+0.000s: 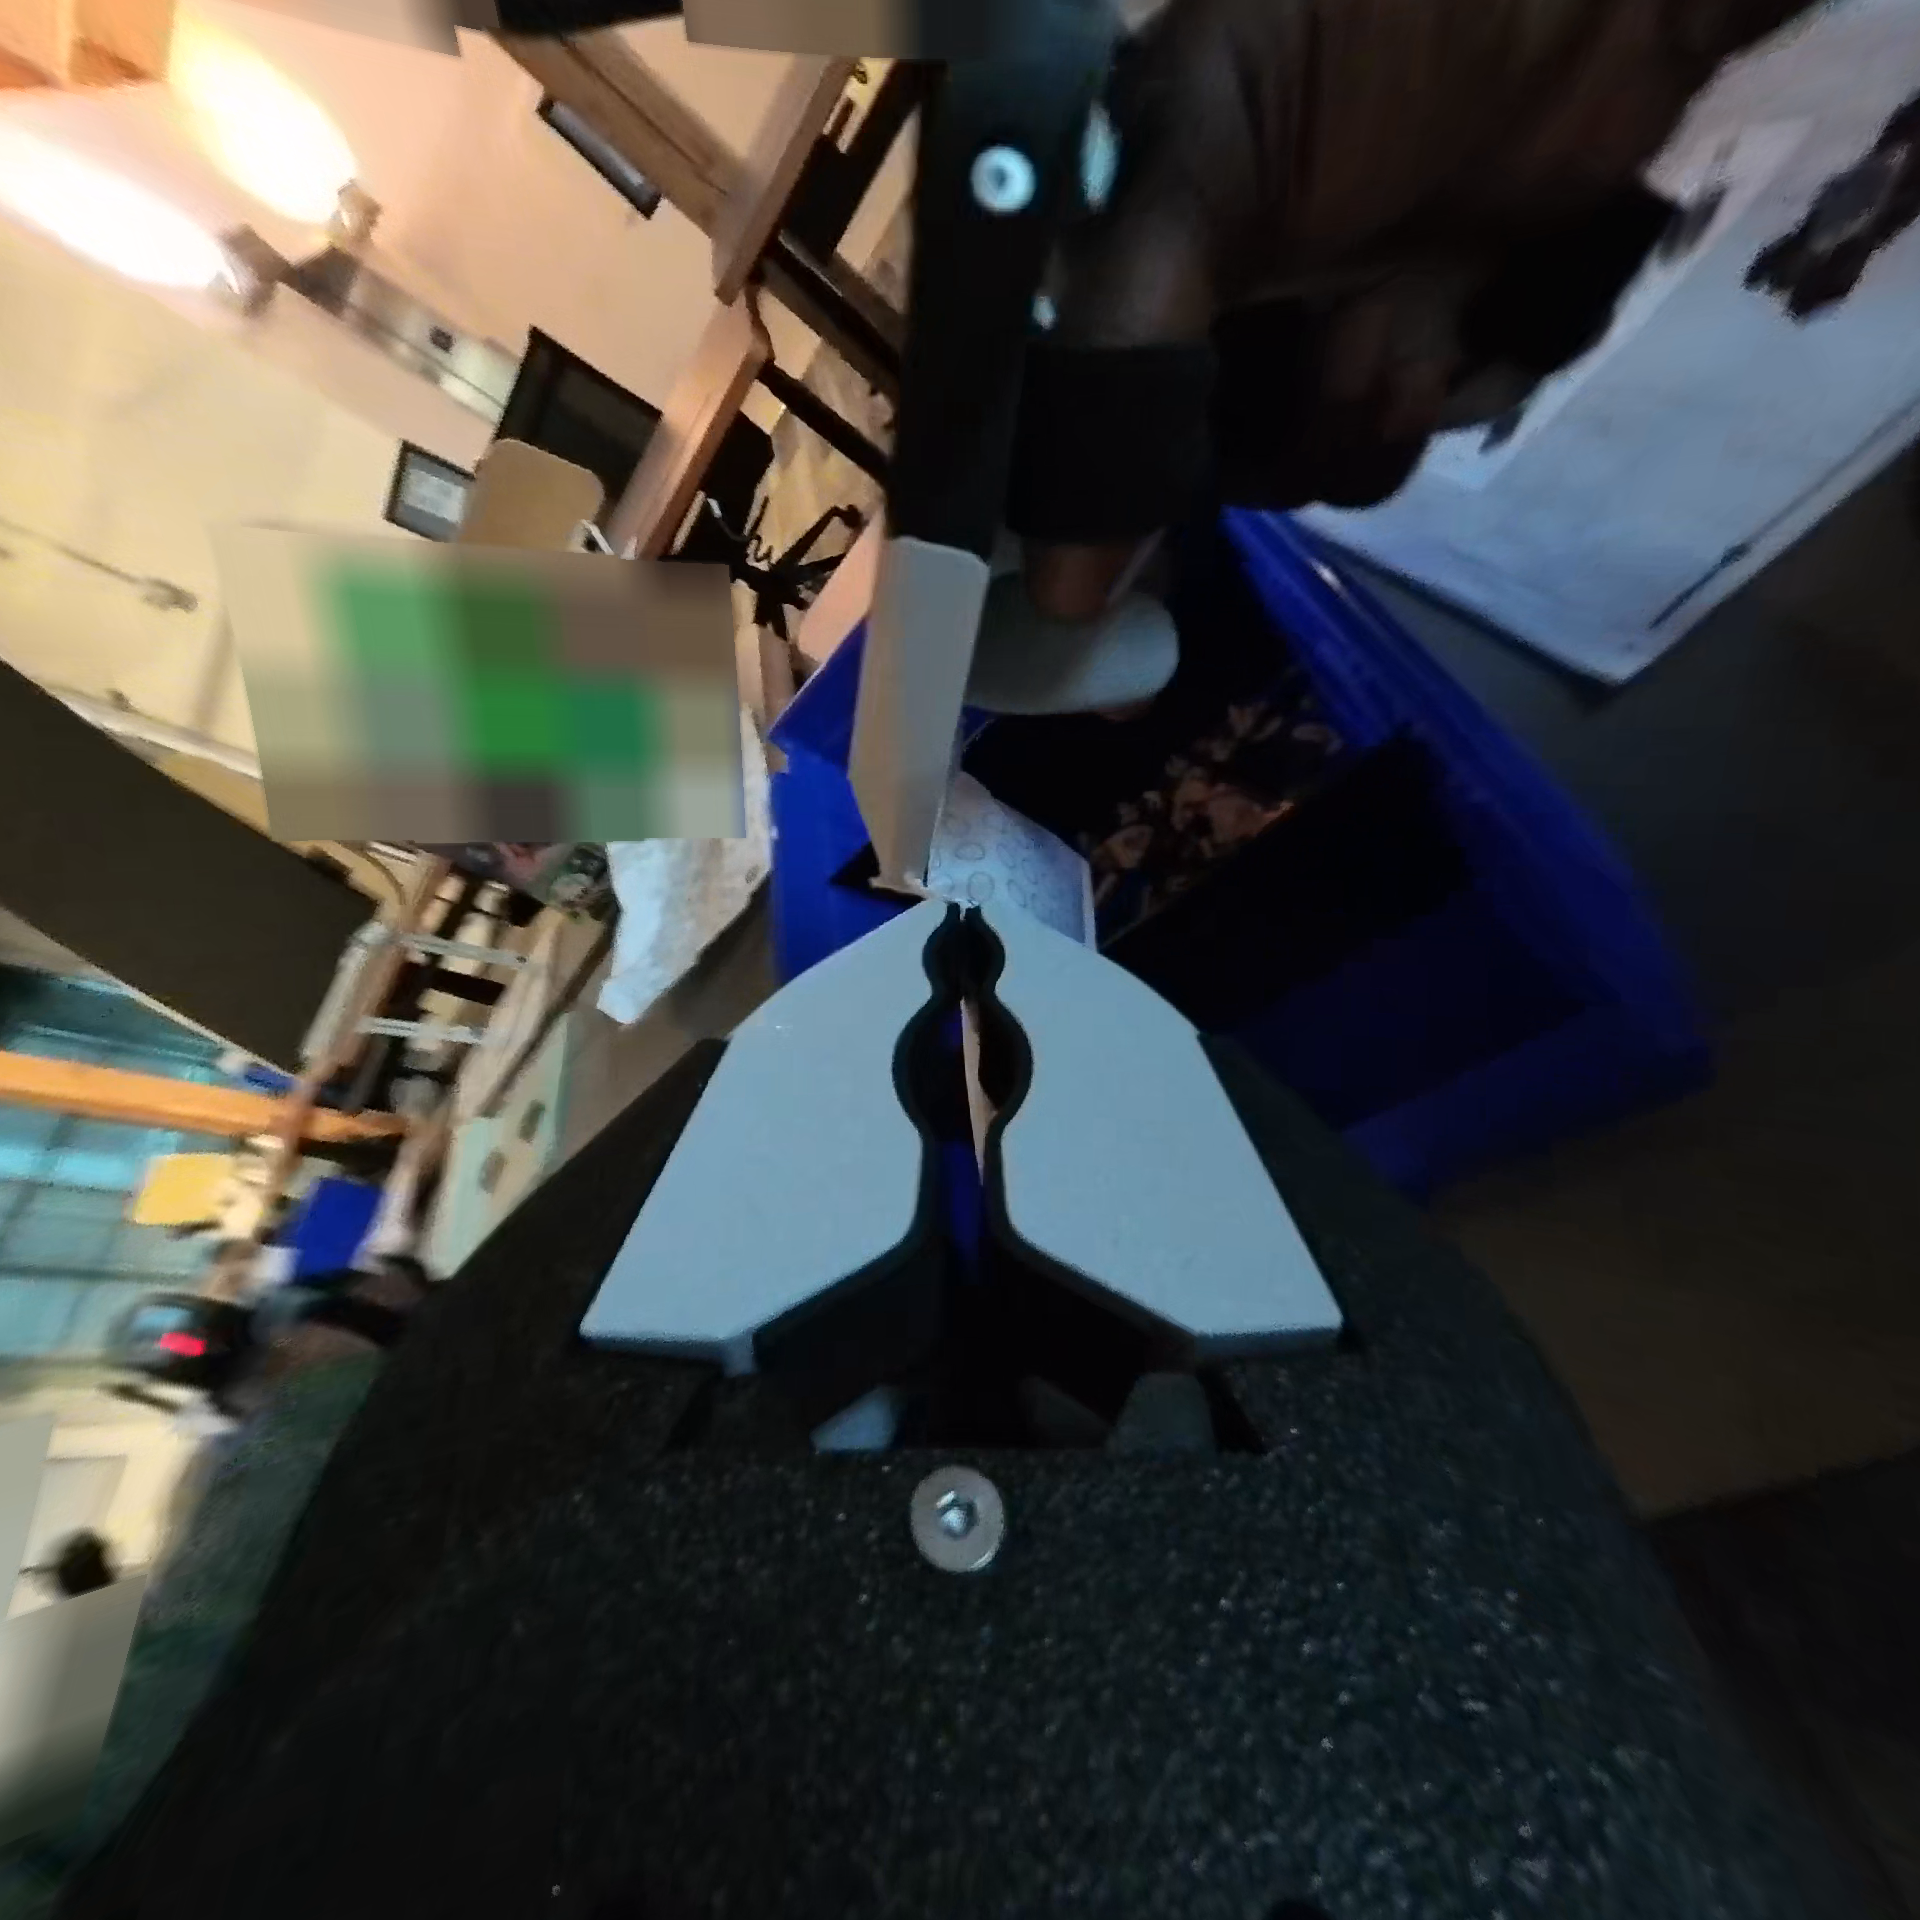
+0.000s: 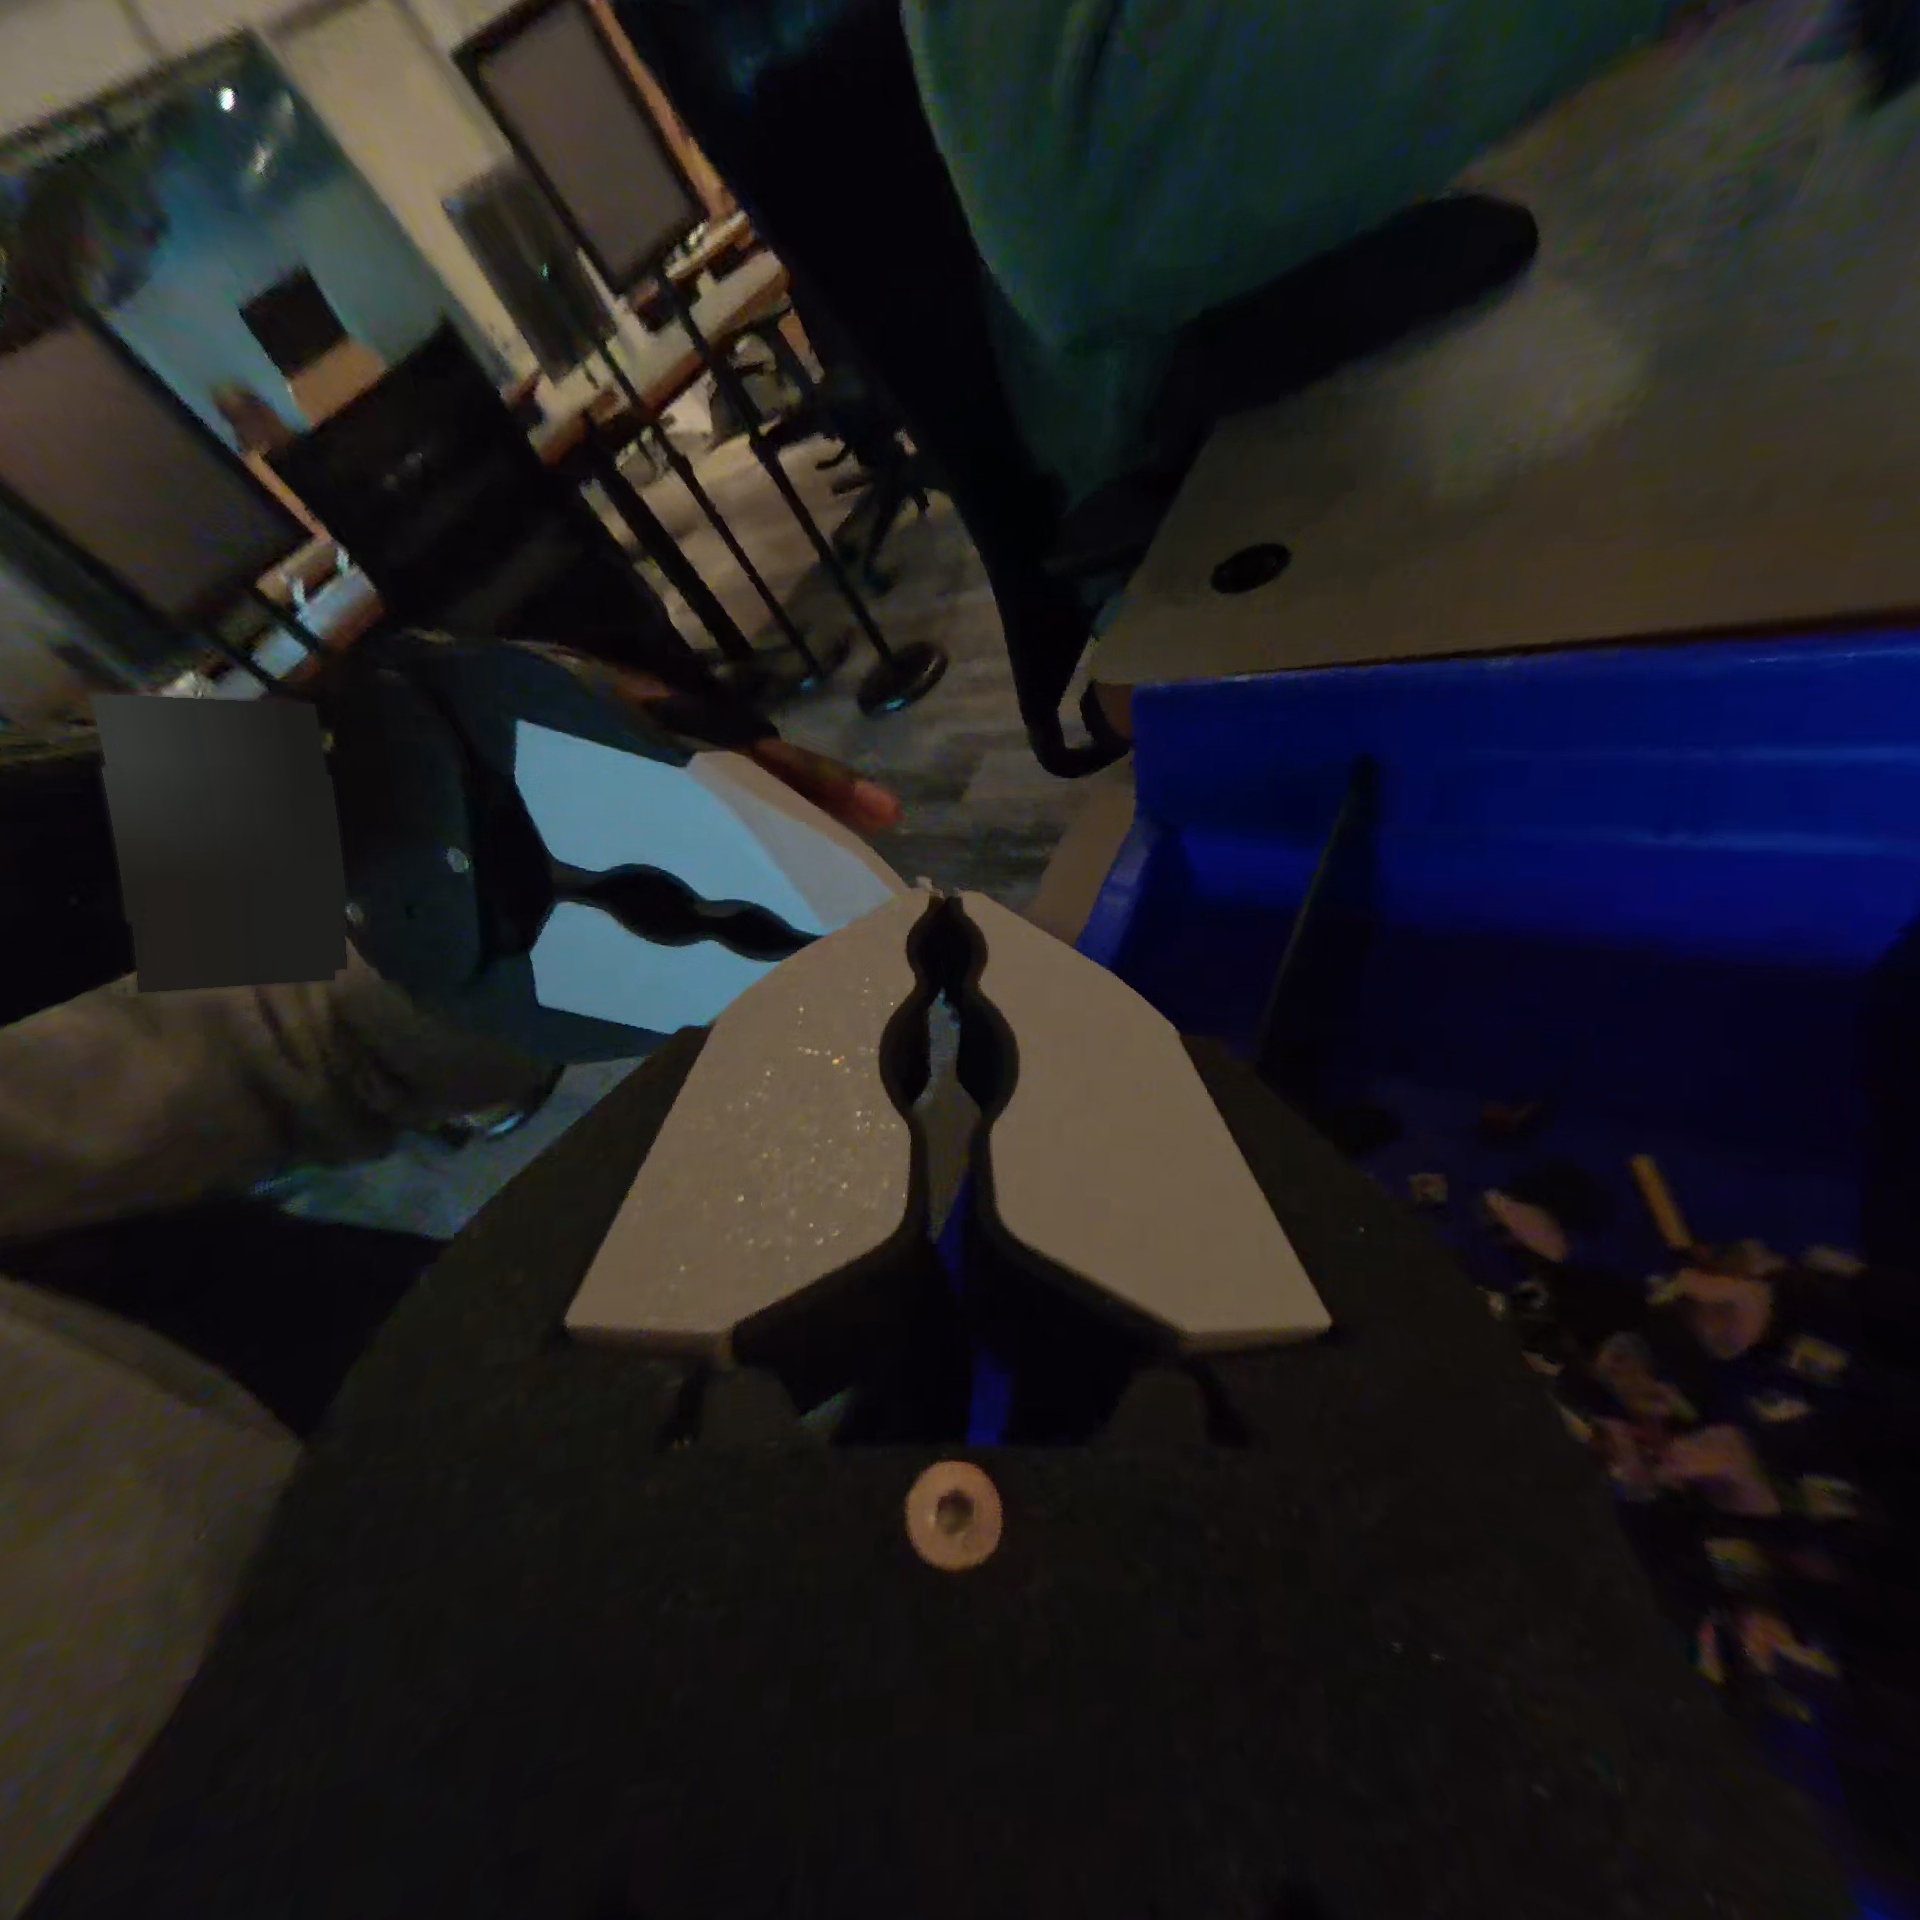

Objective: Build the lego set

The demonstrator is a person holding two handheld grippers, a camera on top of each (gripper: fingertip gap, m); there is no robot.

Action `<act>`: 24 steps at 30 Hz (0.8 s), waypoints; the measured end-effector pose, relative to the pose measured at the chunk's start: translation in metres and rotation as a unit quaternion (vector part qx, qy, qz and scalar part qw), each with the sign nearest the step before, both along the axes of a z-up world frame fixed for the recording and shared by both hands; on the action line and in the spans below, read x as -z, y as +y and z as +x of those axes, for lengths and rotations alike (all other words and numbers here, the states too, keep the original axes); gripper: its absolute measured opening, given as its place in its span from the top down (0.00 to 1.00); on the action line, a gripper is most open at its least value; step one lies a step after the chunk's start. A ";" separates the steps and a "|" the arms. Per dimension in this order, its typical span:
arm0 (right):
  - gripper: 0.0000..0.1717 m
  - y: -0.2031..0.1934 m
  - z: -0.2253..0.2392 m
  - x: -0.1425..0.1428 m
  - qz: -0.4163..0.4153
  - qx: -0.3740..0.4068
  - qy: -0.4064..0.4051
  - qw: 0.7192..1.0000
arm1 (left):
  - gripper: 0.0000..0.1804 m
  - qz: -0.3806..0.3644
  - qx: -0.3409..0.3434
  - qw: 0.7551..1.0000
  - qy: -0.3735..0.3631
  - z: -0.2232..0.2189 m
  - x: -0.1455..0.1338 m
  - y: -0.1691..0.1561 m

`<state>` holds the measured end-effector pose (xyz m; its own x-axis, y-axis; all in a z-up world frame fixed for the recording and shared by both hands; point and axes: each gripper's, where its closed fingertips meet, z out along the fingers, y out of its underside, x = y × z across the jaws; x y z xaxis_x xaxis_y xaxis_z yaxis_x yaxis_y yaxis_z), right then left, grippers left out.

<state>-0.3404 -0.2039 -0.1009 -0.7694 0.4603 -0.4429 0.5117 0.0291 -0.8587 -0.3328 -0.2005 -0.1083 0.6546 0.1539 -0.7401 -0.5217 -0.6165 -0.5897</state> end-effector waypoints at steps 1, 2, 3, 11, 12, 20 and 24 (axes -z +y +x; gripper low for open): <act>1.00 0.000 0.000 -0.001 0.003 0.004 0.002 1.000 | 1.00 0.007 -0.002 1.000 -0.005 0.000 -0.001 0.001; 1.00 0.001 -0.001 -0.001 0.013 0.008 0.010 1.000 | 1.00 0.004 -0.005 1.000 0.010 0.000 -0.001 0.001; 1.00 0.001 -0.002 -0.001 0.027 0.013 0.016 0.999 | 1.00 -0.003 -0.014 0.999 0.033 -0.001 -0.002 0.002; 1.00 0.035 -0.039 0.002 0.119 0.119 0.058 0.984 | 1.00 0.046 -0.012 0.998 0.027 0.013 -0.012 0.019; 1.00 0.038 -0.040 0.004 0.119 0.113 0.050 0.985 | 1.00 0.060 -0.007 0.998 0.018 0.013 -0.016 0.017; 1.00 0.037 -0.045 0.013 0.118 0.117 0.053 0.985 | 1.00 0.045 -0.043 0.998 0.027 0.017 -0.006 0.013; 1.00 0.037 -0.047 0.017 0.122 0.121 0.055 0.984 | 1.00 0.031 -0.052 0.997 0.047 0.021 0.003 0.015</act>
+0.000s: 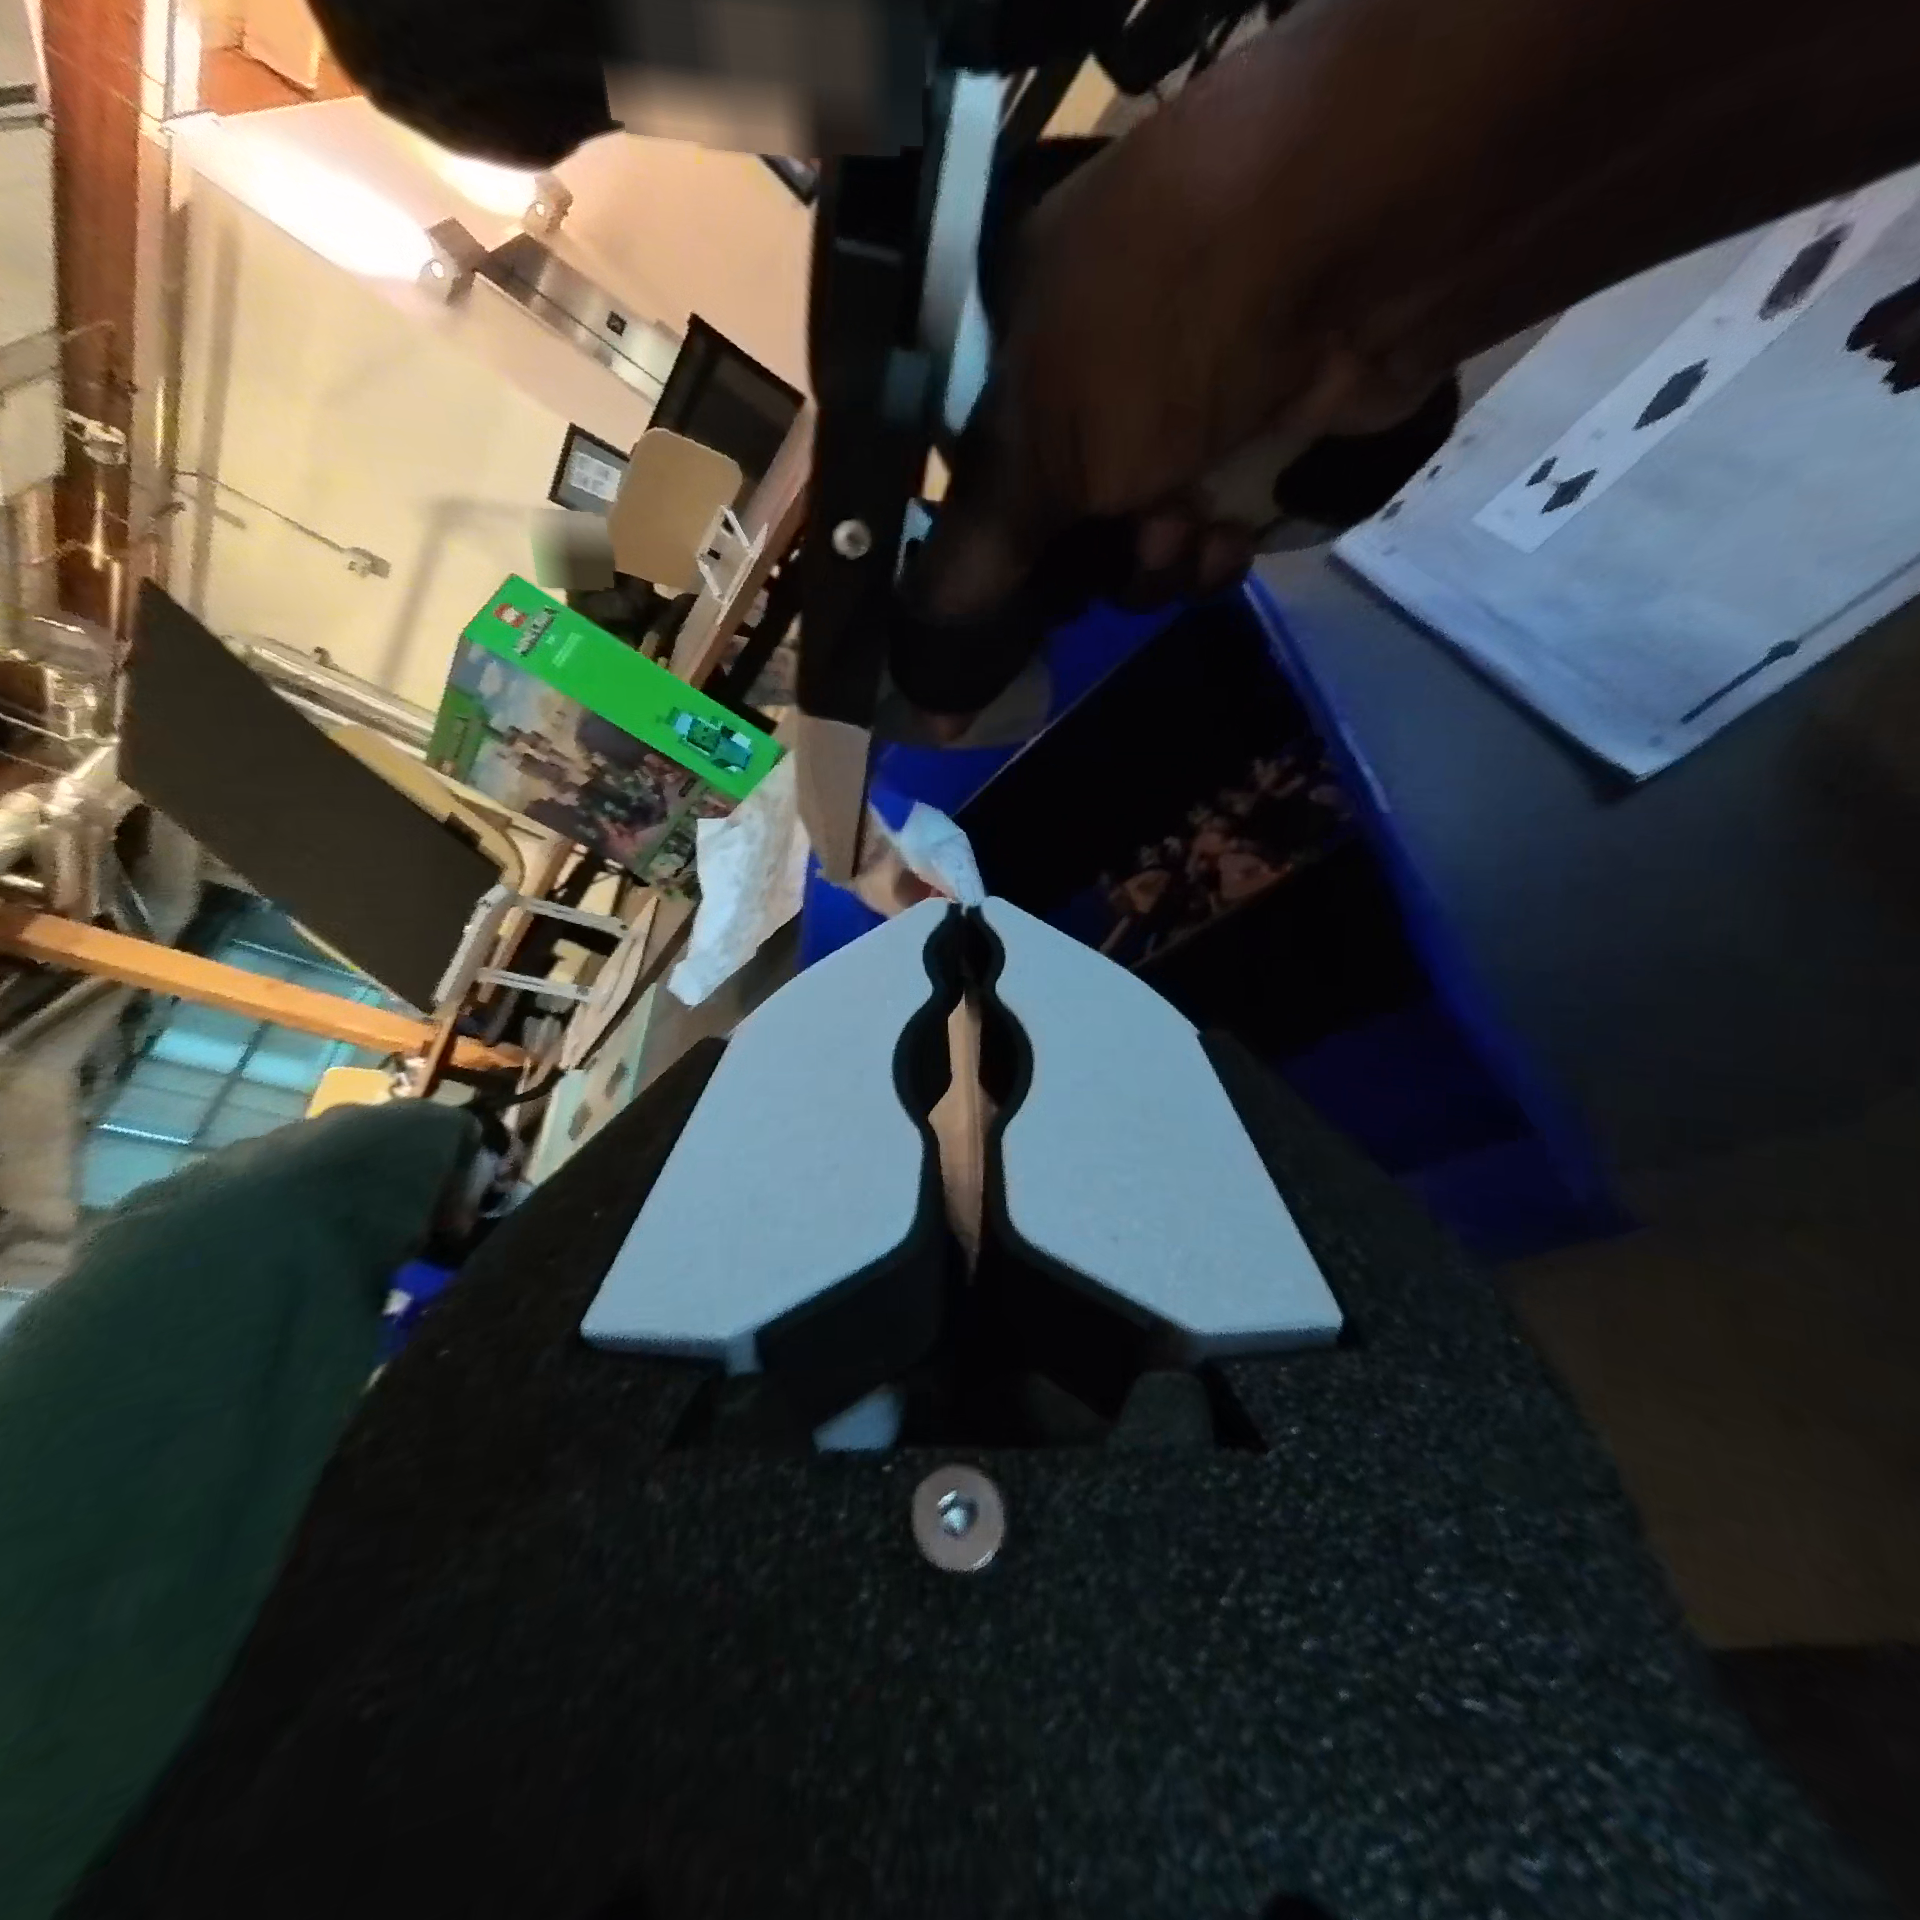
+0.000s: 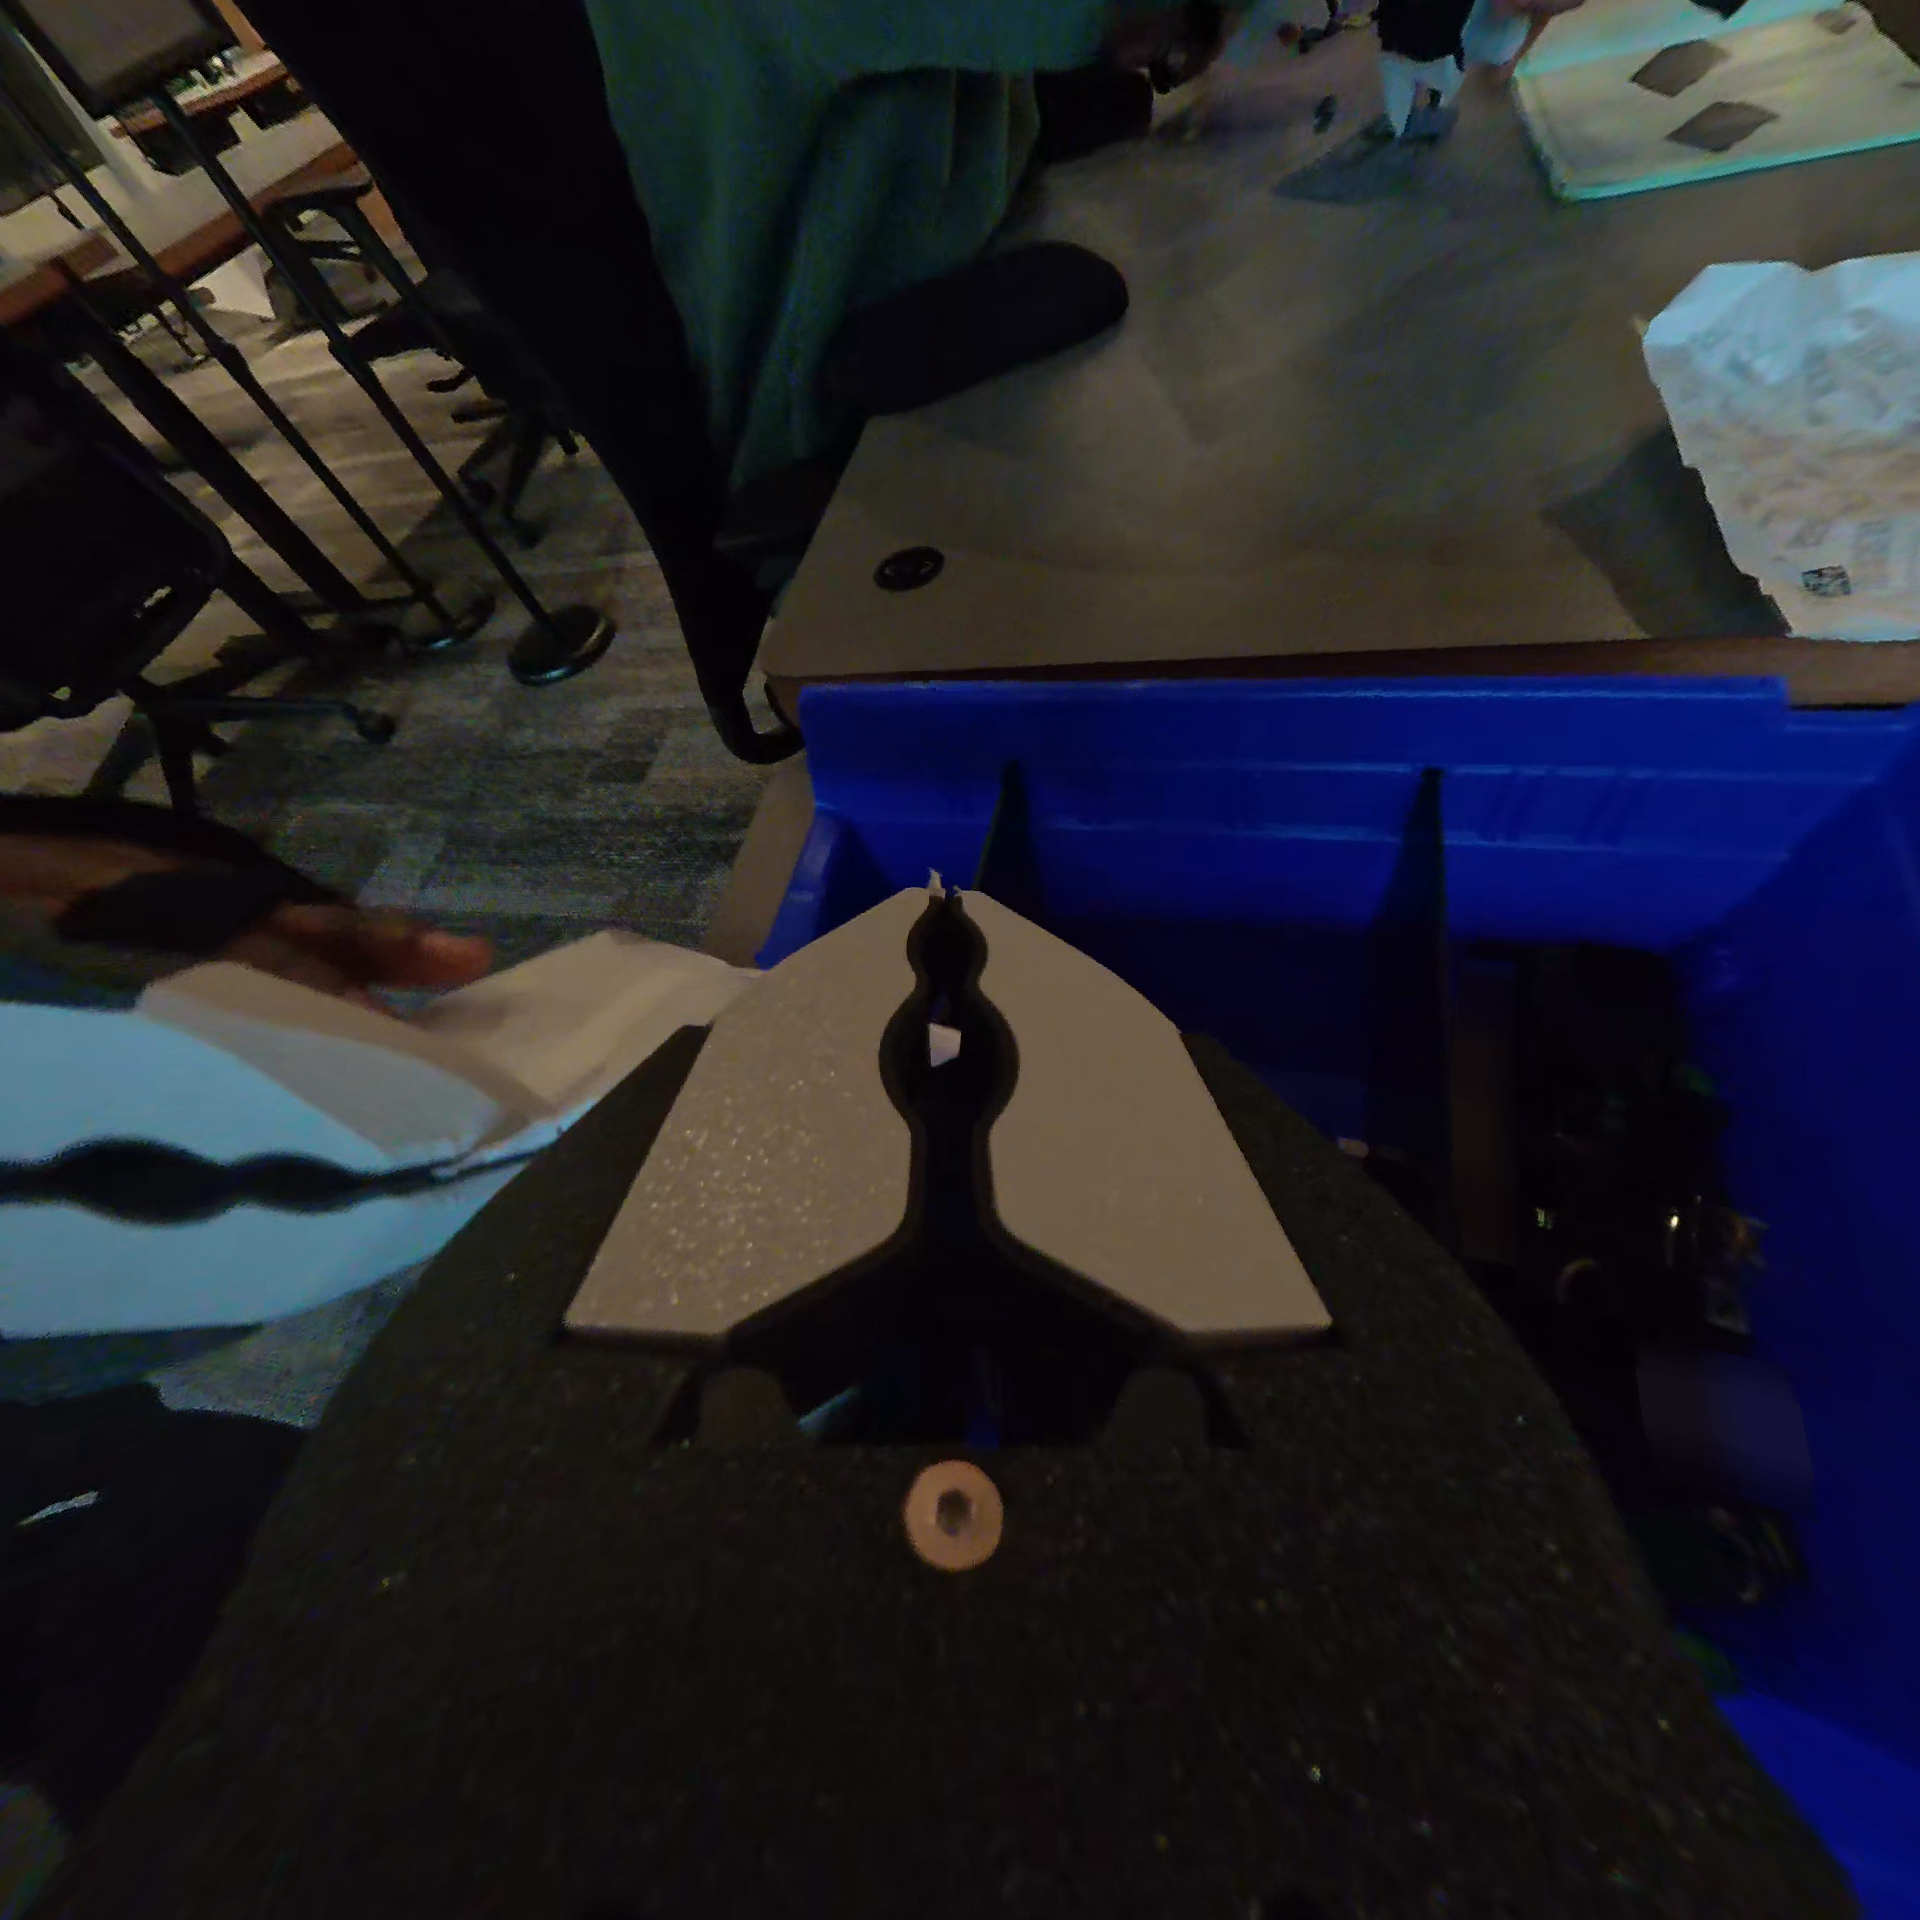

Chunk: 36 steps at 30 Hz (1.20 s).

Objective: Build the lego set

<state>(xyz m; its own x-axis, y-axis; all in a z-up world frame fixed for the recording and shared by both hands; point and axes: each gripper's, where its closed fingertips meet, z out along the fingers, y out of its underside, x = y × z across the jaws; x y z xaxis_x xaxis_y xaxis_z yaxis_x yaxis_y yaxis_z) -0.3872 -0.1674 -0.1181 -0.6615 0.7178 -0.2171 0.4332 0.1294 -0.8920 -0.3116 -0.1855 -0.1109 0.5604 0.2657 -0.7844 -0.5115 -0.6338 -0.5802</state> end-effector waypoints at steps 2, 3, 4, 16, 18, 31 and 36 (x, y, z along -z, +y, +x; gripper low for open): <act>1.00 0.002 -0.001 0.004 0.003 0.004 -0.001 1.000 | 1.00 -0.001 -0.002 1.000 -0.003 0.002 0.005 0.001; 1.00 0.004 -0.002 0.006 0.006 0.008 -0.002 1.000 | 1.00 -0.004 -0.003 1.000 -0.005 0.003 0.008 0.001; 1.00 0.004 -0.004 0.009 0.012 0.010 -0.002 1.000 | 1.00 -0.004 0.000 1.000 -0.011 0.006 0.010 0.002; 1.00 0.008 0.004 0.029 0.092 0.000 -0.040 0.995 | 1.00 0.055 0.104 0.986 -0.121 -0.004 0.023 -0.018; 1.00 0.010 0.008 0.030 0.106 0.001 -0.047 0.993 | 1.00 0.073 0.130 0.978 -0.144 -0.018 0.014 -0.024; 0.95 -0.004 0.044 0.012 0.081 -0.024 -0.014 0.996 | 1.00 0.005 0.237 0.963 -0.128 -0.025 -0.011 -0.030; 0.82 0.006 0.063 -0.006 0.104 -0.026 0.071 0.992 | 1.00 0.017 0.220 0.968 -0.121 -0.030 -0.014 -0.042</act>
<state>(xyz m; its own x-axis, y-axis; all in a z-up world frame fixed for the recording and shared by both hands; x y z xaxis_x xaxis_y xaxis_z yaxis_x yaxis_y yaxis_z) -0.3240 -0.1613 -0.1121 -0.7128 0.7008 0.0291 0.2937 0.3359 -0.8949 -0.3417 -0.2279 -0.0969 0.7915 -0.0173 -0.6110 -0.5743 -0.3632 -0.7337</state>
